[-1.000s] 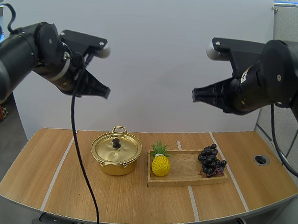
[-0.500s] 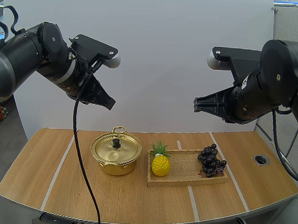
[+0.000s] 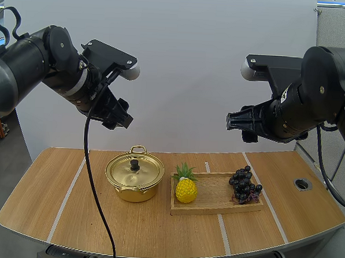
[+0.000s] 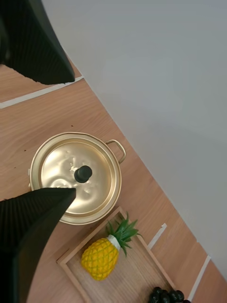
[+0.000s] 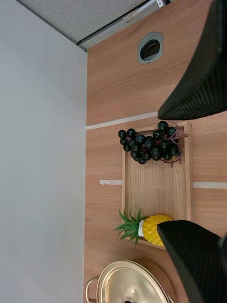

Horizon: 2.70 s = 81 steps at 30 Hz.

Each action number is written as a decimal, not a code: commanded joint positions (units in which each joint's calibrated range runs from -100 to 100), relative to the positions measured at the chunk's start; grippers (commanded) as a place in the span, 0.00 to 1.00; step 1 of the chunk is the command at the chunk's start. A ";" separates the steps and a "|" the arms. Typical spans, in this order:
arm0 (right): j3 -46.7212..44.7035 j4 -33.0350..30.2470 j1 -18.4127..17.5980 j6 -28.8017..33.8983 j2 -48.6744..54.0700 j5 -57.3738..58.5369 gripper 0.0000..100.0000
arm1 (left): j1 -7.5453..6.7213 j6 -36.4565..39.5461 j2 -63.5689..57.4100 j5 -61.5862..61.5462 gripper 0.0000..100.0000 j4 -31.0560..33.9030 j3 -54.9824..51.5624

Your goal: Open the pot, put the grape inside, and close it

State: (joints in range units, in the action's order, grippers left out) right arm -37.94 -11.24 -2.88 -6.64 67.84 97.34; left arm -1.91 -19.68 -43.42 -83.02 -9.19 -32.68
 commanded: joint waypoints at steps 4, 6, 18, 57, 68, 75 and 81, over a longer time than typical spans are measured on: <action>0.66 -0.62 -0.09 -0.13 0.16 -1.75 1.00 | -0.26 -3.72 4.07 -2.74 1.00 -1.38 0.44; 0.66 -0.62 -0.09 -0.13 0.16 -1.75 1.00 | -0.26 -5.84 6.60 -4.06 1.00 -1.69 0.44; 0.66 -0.52 -0.09 -0.13 0.16 -1.75 1.00 | -0.34 -10.91 23.12 -4.79 1.00 -2.79 0.48; 0.66 -0.26 -0.09 -0.13 0.16 -1.75 1.00 | -4.24 -9.24 48.43 -5.80 1.00 4.28 14.64; 0.66 -0.26 -0.09 -0.13 0.16 -1.75 1.00 | -4.24 -9.16 51.78 -4.04 1.00 4.12 14.64; 0.66 -0.26 -0.09 -0.13 0.16 -1.75 1.00 | -4.24 -9.16 51.78 -4.04 1.00 3.80 14.64; 0.66 -0.26 -0.09 -0.13 0.16 -1.75 1.00 | -4.24 -9.16 51.78 -4.04 0.68 3.05 14.64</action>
State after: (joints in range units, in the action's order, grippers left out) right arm -37.94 -11.24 -2.88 -6.64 67.84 96.14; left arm -6.03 -29.35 8.59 -87.98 -4.90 -18.61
